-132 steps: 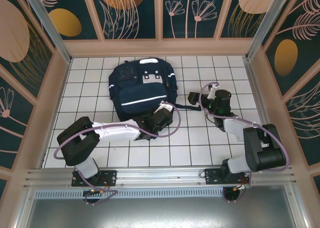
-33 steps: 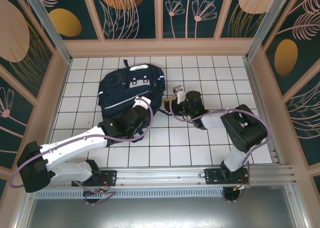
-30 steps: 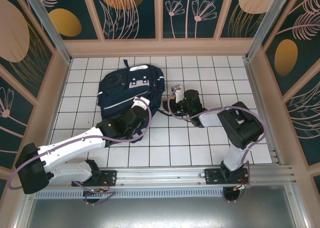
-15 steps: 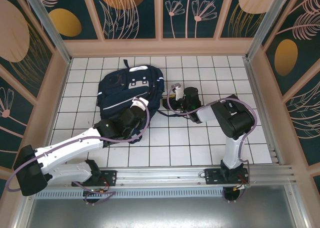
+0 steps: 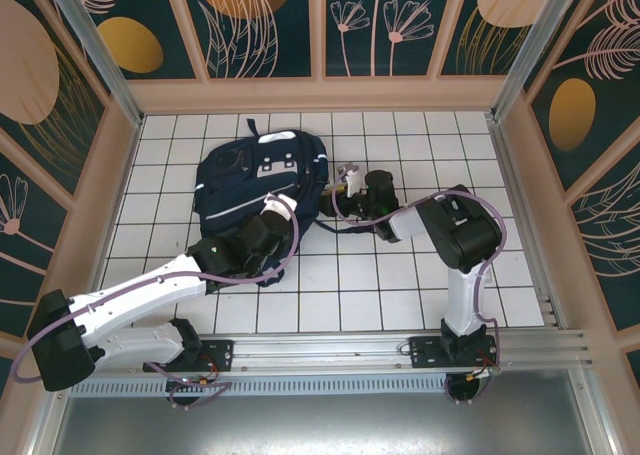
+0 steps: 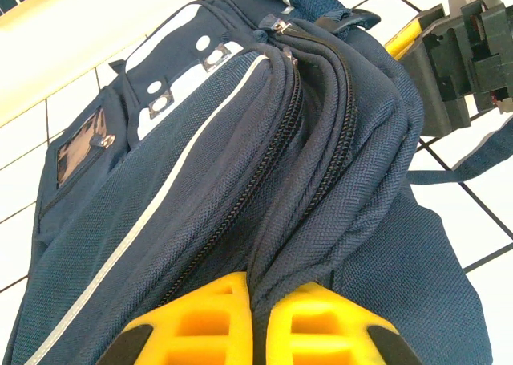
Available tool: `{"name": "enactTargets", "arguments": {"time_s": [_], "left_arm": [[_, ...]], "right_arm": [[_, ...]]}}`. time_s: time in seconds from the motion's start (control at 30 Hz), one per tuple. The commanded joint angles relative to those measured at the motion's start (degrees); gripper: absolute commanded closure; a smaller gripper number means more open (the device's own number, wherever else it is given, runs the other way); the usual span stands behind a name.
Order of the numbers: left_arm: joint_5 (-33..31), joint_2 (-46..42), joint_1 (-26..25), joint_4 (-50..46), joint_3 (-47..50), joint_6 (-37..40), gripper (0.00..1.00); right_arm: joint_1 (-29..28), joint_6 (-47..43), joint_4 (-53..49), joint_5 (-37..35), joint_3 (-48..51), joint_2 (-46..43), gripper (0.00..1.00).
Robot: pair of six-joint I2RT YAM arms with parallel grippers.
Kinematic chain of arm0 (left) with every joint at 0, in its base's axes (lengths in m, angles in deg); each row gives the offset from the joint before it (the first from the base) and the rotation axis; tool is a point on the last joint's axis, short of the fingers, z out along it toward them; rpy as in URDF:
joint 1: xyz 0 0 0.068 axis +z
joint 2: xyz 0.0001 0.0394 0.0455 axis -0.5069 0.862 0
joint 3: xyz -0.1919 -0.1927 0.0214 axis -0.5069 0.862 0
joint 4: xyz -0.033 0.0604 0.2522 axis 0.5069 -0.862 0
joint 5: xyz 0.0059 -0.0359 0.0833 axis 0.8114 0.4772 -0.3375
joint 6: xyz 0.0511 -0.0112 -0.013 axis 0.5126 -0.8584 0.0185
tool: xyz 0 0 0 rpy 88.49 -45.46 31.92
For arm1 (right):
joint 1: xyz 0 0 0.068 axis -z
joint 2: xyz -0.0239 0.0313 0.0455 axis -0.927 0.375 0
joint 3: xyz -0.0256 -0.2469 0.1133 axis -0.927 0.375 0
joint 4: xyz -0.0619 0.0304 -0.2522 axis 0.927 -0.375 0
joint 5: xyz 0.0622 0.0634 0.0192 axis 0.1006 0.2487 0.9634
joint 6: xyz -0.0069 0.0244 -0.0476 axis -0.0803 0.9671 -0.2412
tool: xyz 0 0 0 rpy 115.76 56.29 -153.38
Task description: Pack the student bag
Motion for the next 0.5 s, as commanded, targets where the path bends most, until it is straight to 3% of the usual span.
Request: {"name": "enactTargets", "arguments": {"time_s": [0.0, 0.17, 0.37, 0.47], "left_arm": [[-3.32, -1.15, 0.72, 2.85, -4.20, -0.67, 1.00], [-3.35, -0.96, 0.73, 2.78, -4.48, -0.71, 1.00], [-3.45, -0.80, 1.01, 2.86, -4.24, -0.84, 1.00], [-3.45, -0.40, 1.29, 3.43, -3.74, -1.10, 1.00]], "right_arm": [[-0.36, 0.34, 3.17, 2.67, -2.61, 1.25, 0.46], [-0.59, 0.48, 3.53, 2.92, -3.18, 1.62, 0.65], [-0.62, 0.00, 3.85, 1.14, 0.05, -1.22, 1.00], [-0.60, -0.23, 3.80, -0.71, 2.71, -4.01, 1.00]]}}
